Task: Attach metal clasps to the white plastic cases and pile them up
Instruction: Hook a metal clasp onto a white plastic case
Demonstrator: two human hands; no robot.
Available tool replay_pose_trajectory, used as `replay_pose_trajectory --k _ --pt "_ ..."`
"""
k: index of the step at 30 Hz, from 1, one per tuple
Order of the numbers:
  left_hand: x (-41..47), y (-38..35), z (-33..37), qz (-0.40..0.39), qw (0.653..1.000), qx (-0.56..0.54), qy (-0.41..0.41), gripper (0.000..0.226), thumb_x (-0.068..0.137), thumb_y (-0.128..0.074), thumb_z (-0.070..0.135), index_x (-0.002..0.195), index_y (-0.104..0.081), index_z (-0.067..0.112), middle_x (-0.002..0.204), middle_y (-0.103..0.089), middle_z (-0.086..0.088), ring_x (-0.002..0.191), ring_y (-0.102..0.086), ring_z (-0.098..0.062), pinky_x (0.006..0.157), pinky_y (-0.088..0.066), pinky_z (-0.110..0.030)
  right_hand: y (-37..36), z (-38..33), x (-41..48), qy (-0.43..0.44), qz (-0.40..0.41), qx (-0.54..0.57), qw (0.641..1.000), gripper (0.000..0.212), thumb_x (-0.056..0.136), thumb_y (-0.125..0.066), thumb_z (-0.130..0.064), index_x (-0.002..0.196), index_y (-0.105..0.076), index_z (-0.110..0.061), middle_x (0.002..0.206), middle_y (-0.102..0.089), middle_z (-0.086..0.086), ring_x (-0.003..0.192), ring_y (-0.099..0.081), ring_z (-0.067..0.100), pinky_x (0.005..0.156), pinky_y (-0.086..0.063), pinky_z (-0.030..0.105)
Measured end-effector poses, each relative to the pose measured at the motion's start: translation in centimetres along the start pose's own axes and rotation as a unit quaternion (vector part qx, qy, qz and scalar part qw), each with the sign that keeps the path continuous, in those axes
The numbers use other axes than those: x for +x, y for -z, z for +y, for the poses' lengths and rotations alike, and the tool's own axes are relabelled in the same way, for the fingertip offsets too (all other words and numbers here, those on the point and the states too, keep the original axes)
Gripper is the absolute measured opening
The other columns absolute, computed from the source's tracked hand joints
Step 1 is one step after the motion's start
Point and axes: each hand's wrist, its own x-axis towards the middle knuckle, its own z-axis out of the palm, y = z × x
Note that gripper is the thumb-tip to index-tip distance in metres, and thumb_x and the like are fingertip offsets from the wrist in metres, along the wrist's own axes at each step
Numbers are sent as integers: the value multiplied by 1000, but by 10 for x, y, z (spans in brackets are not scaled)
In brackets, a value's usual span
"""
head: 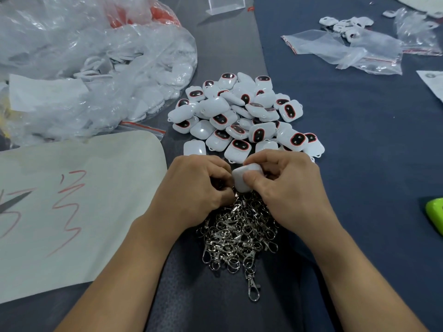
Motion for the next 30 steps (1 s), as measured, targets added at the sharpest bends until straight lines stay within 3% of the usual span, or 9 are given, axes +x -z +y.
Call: replay_pose_trajectory --k 9,12,16,20,24,28,30 --pt "-1 -2 0 29 999 -12 14 7 63 -81 31 67 -77 27 83 -71 25 77 -65 3 68 -42 -5 7 1 1 14 -32 -37 999 12 88 -77 -21 84 -79 -33 72 -73 -18 66 -65 0 58 -48 12" --pt "1 -2 0 31 999 -23 24 10 61 -83 32 63 -75 27 78 -70 25 69 -64 3 62 -42 -5 6 2 1 6 -46 -16 999 9 89 -76 -22 85 -79 -30 62 -69 -18 53 -59 -1 51 -41 9" --pt "3 -1 -4 31 997 -48 60 13 56 -79 40 62 -75 30 73 -71 19 64 -65 -1 57 -46 -12 1 2 -1 -4 -50 20 999 13 92 -71 -21 82 -76 -28 49 -62 -6 41 -50 2 44 -39 13" --pt "3 1 -9 34 987 -129 87 11 56 -82 35 65 -75 36 66 -72 11 58 -65 -3 57 -50 -18 3 2 5 -68 -50 102 991 11 93 -70 -14 88 -78 -21 55 -66 13 40 -52 12 43 -38 16" --pt "5 4 -6 35 961 -265 74 14 63 -85 23 73 -79 31 72 -75 1 65 -68 -14 66 -55 -31 10 -1 8 -124 -65 233 962 15 94 -66 -3 88 -77 -11 65 -67 15 41 -48 16 41 -33 17" --pt "6 6 -2 27 916 -392 80 17 66 -88 20 82 -82 22 80 -78 1 75 -69 -6 71 -52 -16 13 -3 10 -184 -91 359 911 21 95 -61 -2 86 -79 -8 73 -68 12 42 -46 13 43 -33 19" --pt "7 5 1 19 907 -412 80 12 68 -80 23 79 -82 21 83 -77 5 80 -69 -4 75 -51 -15 12 -5 10 -203 -106 413 881 18 93 -61 -5 99 -76 0 76 -66 14 42 -46 13 43 -37 19"
